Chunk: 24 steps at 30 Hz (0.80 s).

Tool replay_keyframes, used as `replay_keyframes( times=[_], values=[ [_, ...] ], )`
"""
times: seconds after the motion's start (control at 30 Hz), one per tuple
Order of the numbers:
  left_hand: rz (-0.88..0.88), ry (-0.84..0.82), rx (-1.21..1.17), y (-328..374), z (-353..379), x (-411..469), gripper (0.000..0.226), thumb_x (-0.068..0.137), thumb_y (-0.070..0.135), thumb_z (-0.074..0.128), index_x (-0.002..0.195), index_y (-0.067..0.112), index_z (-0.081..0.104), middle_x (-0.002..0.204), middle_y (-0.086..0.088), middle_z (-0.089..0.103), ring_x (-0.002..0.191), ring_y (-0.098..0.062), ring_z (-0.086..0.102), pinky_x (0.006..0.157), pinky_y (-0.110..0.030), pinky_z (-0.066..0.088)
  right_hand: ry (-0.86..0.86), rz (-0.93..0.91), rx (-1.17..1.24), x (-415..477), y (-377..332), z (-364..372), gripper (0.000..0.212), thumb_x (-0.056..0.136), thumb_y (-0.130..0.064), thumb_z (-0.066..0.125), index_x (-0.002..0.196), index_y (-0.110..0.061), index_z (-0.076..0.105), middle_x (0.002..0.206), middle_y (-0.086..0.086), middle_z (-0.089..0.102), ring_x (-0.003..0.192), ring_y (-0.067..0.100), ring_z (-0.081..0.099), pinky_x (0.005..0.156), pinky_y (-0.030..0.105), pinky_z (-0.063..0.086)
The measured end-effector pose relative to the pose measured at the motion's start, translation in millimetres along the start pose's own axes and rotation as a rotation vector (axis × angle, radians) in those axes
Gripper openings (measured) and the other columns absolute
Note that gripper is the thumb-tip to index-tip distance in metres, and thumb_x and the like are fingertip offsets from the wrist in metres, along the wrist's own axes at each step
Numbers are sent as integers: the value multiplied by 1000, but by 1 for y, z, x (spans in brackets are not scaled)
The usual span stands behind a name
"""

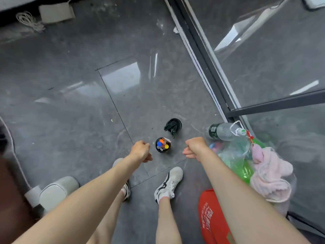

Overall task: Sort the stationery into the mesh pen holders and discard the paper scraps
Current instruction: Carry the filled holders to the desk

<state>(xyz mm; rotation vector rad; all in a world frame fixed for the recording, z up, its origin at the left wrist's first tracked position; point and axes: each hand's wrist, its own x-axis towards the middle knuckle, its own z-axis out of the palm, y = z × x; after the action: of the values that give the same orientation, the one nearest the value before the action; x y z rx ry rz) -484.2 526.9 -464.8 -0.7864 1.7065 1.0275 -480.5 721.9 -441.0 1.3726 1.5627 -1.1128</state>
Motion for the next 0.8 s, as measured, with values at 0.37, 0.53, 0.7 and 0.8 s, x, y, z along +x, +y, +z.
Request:
replay_keyframes(
  times=[0.37,0.53,0.7,0.8],
  values=[
    [-80,89,20,-41,76,166,13,99,17,36,103,9,46,78,-17,62,62,-23,61,62,-31,50,-36,55,-71,197,15,34,9,96,-4,43,99,-3,51,68,14,55,53,19,57,29,19,43],
    [-95,149,410,-53,93,217,16,90,10,43,89,2,57,114,-26,57,103,-38,55,75,-34,42,-46,50,-101,255,14,44,30,96,-5,42,123,3,51,70,16,55,53,20,56,33,22,46],
    [-121,73,460,-67,108,253,41,91,5,43,131,2,44,131,-22,50,118,-36,49,89,-35,42,-2,9,-28,297,8,51,34,98,-17,48,121,8,51,93,21,62,65,27,63,54,31,52],
    [-65,15,388,-76,113,272,44,89,0,39,131,9,46,123,-20,56,110,-37,55,87,-40,48,0,-27,46,315,2,56,38,99,-17,46,133,0,44,116,22,60,92,33,67,65,35,56]
  ],
)
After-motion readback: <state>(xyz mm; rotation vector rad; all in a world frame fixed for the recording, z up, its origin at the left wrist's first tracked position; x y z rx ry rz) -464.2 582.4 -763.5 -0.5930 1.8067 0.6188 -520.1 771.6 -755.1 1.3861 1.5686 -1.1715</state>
